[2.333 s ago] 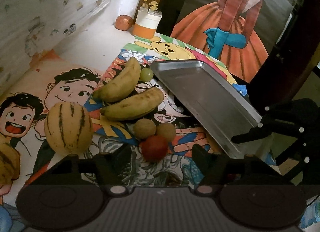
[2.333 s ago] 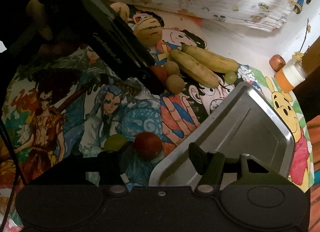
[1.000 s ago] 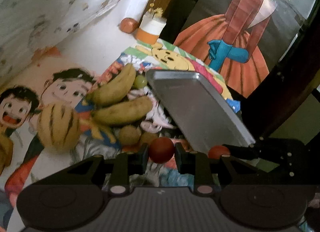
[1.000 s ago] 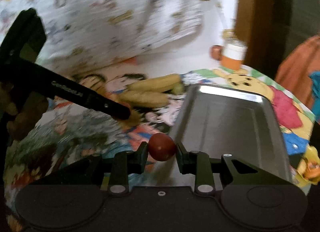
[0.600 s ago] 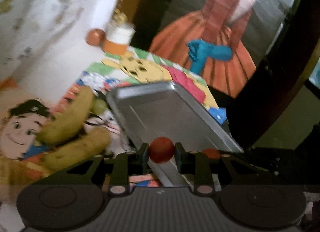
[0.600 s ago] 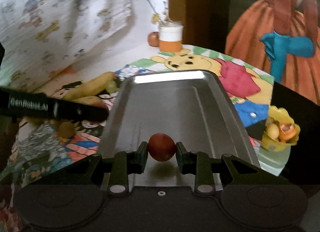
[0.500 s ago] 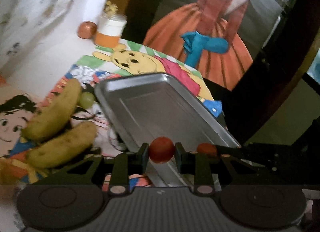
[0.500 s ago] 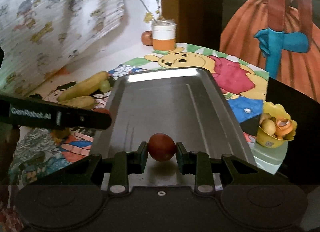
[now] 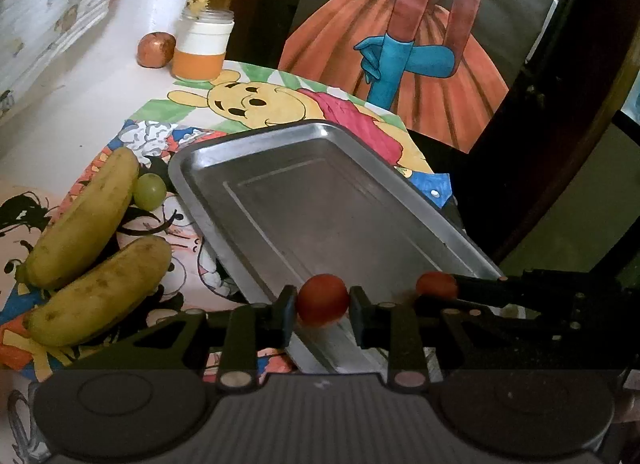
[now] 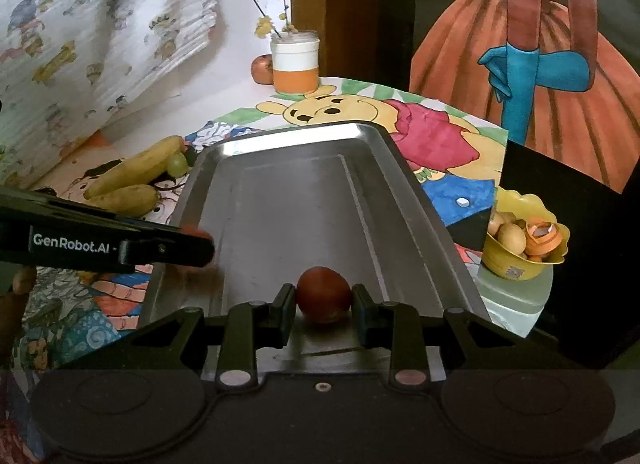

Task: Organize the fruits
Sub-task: 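Lower both tomatoes into the grey tray and open both tools, then lift both tools away from the tray, then grasp a small brown round fruit with the left tool while the right tool grasps a green grape, then lower the brown fruit and green grape into the tray and open both tools, then lift both tools away from the tray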

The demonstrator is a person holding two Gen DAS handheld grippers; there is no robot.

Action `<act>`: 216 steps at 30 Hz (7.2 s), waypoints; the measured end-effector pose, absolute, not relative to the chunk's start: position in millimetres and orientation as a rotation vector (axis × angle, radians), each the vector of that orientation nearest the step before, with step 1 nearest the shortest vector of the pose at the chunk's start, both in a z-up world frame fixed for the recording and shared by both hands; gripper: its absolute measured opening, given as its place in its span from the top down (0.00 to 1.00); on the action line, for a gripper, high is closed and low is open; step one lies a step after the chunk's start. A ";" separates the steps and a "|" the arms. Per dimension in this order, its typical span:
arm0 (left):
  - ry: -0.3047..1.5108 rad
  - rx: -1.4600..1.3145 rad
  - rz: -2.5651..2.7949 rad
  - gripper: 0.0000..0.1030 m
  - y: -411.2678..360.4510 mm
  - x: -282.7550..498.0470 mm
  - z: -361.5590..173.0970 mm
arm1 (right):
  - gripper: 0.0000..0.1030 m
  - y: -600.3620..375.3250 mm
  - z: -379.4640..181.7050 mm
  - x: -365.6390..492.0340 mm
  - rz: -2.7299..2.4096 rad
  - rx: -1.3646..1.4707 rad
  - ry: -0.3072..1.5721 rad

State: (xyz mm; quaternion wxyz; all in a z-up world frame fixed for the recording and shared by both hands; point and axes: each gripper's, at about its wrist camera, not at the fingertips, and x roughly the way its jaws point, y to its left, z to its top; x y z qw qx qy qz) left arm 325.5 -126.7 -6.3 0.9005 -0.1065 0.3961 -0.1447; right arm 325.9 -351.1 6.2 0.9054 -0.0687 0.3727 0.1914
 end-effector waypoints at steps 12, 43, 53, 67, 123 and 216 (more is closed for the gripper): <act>0.759 -0.291 -0.251 0.34 -110.5 311.6 11.8 | 0.44 -363.6 32.1 296.8 0.331 -0.087 0.691; 0.648 -0.145 -0.046 0.00 -47.2 139.6 51.4 | 0.01 -313.3 67.6 137.1 0.246 0.055 0.621; 0.746 -0.185 0.029 0.00 -15.7 111.3 40.5 | 0.01 -283.3 55.4 111.0 0.259 0.000 0.704; 0.843 -0.173 0.094 0.00 8.8 104.0 27.2 | 0.01 -241.9 33.4 113.6 0.321 0.011 0.833; 0.787 0.417 -0.522 0.26 -79.9 275.7 8.5 | 0.53 -250.6 -0.3 179.4 0.401 -0.050 0.763; 0.799 -0.203 -0.411 0.59 -132.7 275.2 9.6 | 0.65 -334.6 15.3 222.5 0.145 -0.119 0.618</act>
